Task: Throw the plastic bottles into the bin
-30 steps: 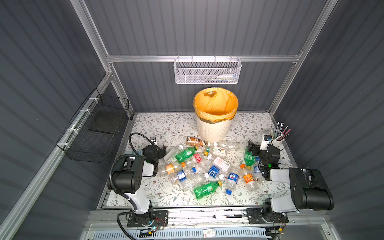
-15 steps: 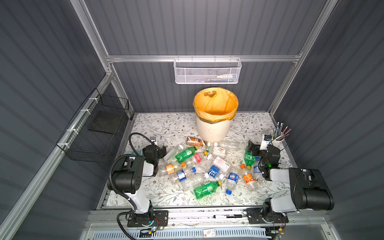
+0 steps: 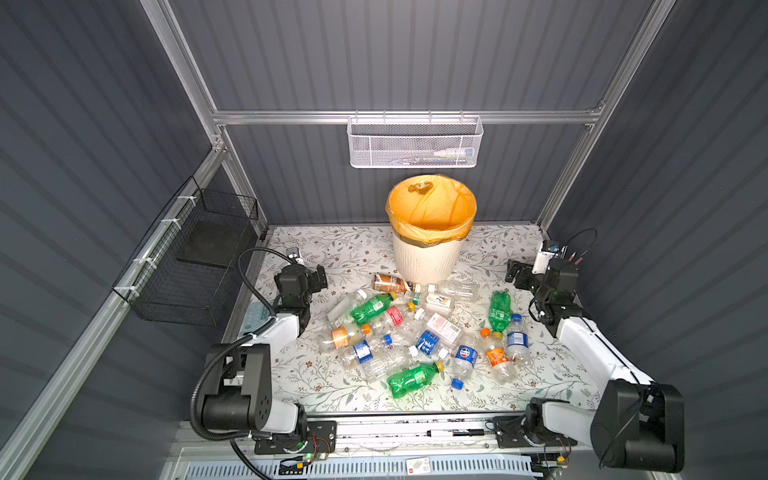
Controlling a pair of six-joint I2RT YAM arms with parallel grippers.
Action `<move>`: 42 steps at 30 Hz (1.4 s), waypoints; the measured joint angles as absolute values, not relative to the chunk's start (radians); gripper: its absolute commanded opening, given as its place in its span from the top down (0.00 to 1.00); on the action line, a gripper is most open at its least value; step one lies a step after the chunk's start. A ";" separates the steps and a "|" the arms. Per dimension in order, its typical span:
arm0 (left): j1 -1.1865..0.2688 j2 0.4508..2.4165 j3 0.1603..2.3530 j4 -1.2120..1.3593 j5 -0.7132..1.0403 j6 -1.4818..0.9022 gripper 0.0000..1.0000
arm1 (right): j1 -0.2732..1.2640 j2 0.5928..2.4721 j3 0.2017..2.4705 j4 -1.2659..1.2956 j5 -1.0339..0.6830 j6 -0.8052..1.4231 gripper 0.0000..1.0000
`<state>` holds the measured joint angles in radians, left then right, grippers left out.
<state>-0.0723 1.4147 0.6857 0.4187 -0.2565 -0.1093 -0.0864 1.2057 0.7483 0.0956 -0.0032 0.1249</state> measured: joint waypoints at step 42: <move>-0.229 1.335 0.688 0.141 -0.319 -0.181 0.00 | 0.042 1.745 1.082 -0.477 0.046 0.218 0.30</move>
